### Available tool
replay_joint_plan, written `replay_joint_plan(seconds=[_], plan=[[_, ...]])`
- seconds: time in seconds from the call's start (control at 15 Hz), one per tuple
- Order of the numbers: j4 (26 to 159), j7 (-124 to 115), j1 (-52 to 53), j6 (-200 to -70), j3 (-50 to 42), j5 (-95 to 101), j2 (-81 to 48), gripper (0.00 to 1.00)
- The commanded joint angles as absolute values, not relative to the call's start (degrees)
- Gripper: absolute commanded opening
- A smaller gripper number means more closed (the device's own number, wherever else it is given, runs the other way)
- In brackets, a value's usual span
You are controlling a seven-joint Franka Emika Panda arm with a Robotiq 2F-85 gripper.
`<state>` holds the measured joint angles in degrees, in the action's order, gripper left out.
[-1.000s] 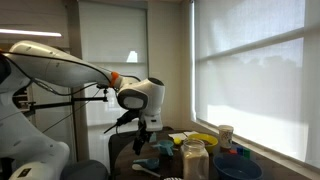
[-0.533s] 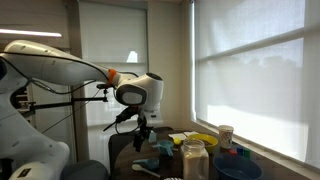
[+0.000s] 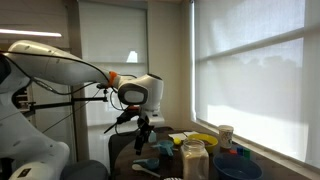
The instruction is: Remove the two small blue measuring spoons from the big blue measuring spoon
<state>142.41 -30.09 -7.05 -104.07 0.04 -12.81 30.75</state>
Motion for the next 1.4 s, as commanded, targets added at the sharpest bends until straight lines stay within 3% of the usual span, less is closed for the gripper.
replay_joint_plan(seconds=[0.0, 0.6, 1.33], plan=[[137.87, -26.0, -6.95, -102.78, 2.62, -6.06, 26.02, 1.0], [130.41, -7.07, -0.75, -106.64, 2.88, -1.72, 19.58, 1.0], [130.8, 6.61, 3.61, -110.97, 2.54, -3.74, 15.97, 1.0]])
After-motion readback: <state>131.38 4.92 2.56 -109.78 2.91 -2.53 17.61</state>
